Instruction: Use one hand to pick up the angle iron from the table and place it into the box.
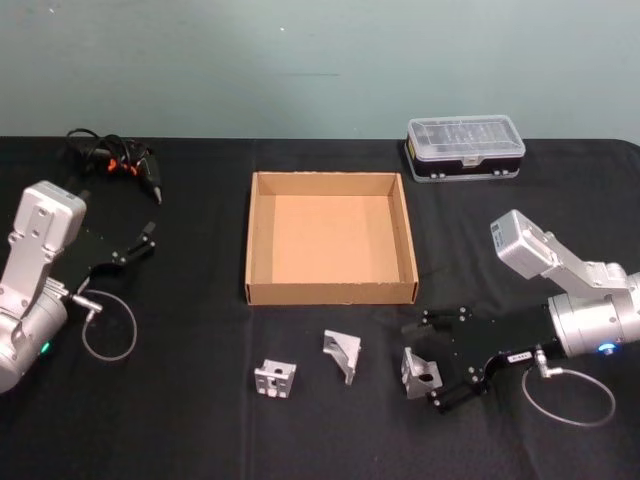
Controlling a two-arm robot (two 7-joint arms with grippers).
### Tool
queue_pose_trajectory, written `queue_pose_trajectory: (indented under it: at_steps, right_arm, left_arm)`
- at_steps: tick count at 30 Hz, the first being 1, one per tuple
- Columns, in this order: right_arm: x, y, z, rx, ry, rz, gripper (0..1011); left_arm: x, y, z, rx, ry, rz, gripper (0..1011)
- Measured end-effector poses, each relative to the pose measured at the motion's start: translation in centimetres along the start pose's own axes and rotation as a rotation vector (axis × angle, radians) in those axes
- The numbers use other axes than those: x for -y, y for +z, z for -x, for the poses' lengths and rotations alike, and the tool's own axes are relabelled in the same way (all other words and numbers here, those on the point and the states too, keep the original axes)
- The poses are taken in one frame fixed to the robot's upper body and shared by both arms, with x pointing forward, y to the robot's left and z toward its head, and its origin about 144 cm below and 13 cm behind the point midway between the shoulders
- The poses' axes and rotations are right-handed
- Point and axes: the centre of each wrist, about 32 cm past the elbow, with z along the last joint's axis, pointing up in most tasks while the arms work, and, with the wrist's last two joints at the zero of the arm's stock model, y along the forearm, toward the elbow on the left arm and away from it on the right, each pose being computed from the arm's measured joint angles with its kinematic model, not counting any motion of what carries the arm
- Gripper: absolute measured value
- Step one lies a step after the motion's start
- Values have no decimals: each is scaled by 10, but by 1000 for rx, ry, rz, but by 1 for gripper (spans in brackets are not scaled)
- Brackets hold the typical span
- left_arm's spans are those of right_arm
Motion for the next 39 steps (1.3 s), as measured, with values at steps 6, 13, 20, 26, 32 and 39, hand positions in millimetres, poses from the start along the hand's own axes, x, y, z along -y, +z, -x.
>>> queue_pose_trajectory:
  at_steps: [6,13,20,26,32,39]
  right_arm:
    - [-5,-2,-5,-12,4,9,1000]
    - [-12,-5,-9,-25,15,23,1000]
    - [-15,-7,-12,-32,11,36,1000]
    - [-15,-8,-12,-35,3,43,1000]
    - [-15,-8,-12,-34,3,42,1000]
    - [-15,-8,-12,-32,3,40,890]
  left_arm:
    - [0,0,0,0,0,0,1011]
    - [0,0,0,0,0,0,1012]
    - [0,0,0,0,0,0,1011]
    - [0,0,0,0,0,0,1011]
    - [0,0,0,0,0,0,1011]
    - [0,0,0,0,0,0,1011]
